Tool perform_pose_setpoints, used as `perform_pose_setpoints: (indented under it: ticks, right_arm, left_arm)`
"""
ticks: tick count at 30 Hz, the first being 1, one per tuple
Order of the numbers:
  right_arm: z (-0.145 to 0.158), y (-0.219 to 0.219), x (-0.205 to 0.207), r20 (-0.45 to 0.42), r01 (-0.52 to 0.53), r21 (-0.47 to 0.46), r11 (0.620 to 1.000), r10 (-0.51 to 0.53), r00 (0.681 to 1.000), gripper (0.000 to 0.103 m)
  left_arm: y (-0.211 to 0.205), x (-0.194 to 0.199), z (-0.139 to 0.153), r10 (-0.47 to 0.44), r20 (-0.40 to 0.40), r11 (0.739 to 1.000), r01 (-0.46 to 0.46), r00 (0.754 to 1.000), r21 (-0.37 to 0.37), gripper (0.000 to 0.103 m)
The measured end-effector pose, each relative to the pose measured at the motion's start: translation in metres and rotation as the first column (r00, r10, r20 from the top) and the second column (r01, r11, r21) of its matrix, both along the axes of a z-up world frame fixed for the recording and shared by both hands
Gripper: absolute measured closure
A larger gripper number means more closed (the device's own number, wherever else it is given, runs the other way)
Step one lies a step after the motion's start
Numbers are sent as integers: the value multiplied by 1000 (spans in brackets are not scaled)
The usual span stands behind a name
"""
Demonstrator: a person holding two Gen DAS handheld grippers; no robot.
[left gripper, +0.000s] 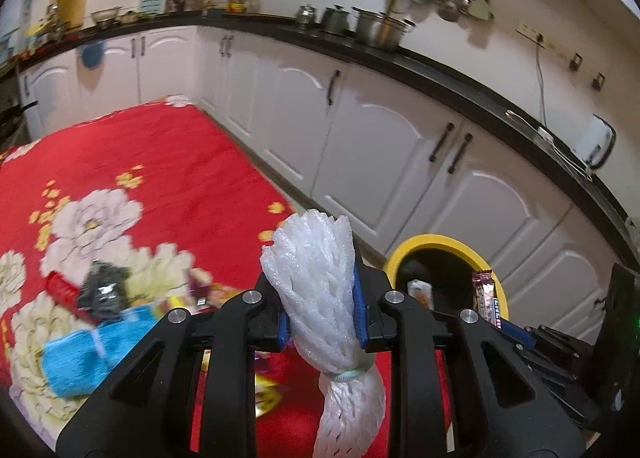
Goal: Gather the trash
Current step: 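Carry the white mesh bundle and chocolate bar toward the yellow bin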
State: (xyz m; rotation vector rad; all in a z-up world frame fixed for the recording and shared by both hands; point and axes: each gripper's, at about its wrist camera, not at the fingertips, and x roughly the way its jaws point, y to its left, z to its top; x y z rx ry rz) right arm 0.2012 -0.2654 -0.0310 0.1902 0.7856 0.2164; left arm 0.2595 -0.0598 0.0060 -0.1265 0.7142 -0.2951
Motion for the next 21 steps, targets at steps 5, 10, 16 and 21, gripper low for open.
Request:
perform_pose_setpoints:
  ticks: [5, 10, 16, 21]
  right_arm:
    - [-4, -25, 3, -4, 48, 8, 999, -48, 999, 86]
    - [-11, -51, 7, -13, 110, 18, 994, -110, 994, 86]
    - [-24, -81, 13, -34, 172, 33, 984, -171, 985, 86]
    - [-37, -102, 18, -50, 214, 37, 976, -212, 976, 86]
  left_arm:
    - [-35, 10, -3, -60, 2, 998, 60, 998, 20, 86]
    - [-71, 22, -7, -118, 5, 992, 118, 993, 34, 86]
    - [-113, 38, -16, -176, 2, 984, 176, 984, 36, 86]
    - [-147, 51, -26, -223, -6, 974, 223, 975, 31, 86]
